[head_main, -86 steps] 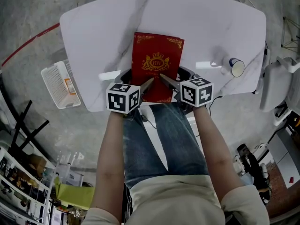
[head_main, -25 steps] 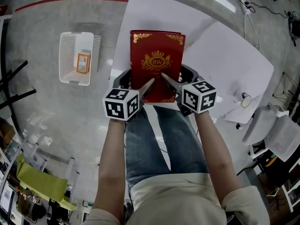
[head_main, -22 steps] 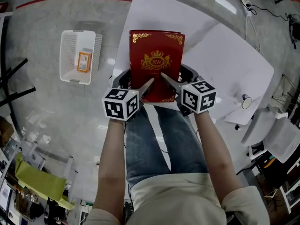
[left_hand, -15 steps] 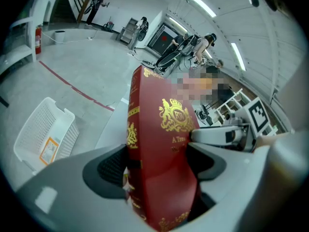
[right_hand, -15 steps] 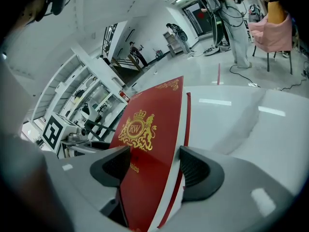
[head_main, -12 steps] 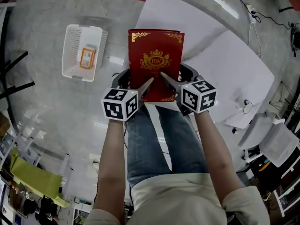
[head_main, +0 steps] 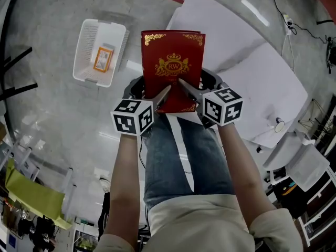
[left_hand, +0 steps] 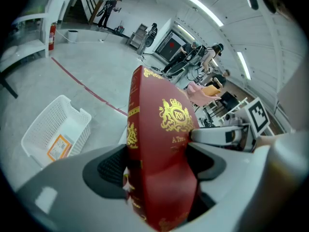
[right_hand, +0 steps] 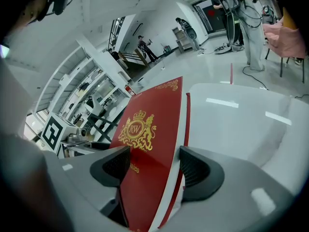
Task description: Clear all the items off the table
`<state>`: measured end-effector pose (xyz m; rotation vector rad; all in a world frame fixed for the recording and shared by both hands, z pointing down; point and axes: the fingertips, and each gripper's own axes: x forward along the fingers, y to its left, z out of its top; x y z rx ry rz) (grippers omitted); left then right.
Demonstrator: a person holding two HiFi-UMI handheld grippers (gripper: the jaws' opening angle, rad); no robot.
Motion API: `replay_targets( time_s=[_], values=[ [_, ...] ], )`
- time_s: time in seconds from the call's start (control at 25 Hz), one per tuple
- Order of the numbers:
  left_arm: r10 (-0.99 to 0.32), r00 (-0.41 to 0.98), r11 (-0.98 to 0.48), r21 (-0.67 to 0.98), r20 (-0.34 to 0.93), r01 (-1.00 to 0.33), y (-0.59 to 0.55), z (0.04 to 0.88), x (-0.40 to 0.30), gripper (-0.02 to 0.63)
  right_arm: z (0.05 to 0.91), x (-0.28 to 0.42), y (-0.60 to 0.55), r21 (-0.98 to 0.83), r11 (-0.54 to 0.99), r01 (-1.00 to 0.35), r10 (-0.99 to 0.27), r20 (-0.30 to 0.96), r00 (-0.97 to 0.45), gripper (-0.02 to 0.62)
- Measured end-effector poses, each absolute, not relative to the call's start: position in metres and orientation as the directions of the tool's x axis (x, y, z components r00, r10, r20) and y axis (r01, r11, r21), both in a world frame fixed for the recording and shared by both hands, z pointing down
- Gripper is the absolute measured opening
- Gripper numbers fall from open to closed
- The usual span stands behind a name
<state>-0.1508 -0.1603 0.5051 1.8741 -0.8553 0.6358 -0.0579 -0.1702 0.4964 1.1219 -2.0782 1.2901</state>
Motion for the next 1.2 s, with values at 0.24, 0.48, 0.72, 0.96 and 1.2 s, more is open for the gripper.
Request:
replay_targets(
  time_s=[0.24,0.48,0.72,0.96,1.2],
  values=[
    [-0.323,0.605,-0.252,0.550,0.728,-0.796,-0.171,0.508,-0.206,0.390,0.499,-0.114,-0.187,-0.520,0.284,-0.806,-0.367,0.718,-0.592,0.324],
    [-0.352,0.586,-0.206,0.551,0.730,-0.809,-0.179,0.514,-0.240,0.390,0.505,-0.148,-0.201,-0.522,0.323,-0.790,-0.333,0.718,-0.611,0.324],
    [-0.384,0.565,-0.154,0.553,0.730,-0.819,-0.188,0.520,-0.283,0.390,0.511,-0.194,-0.215,-0.522,0.366,-0.770,-0.297,0.719,-0.629,0.324],
    [-0.409,0.542,-0.106,0.552,0.734,-0.827,-0.198,0.529,-0.329,0.390,0.520,-0.241,-0.230,-0.525,0.401,-0.751,-0.264,0.718,-0.644,0.324],
    [-0.425,0.518,-0.068,0.545,0.742,-0.836,-0.202,0.536,-0.361,0.390,0.528,-0.274,-0.238,-0.533,0.426,-0.731,-0.232,0.717,-0.658,0.324]
  ],
)
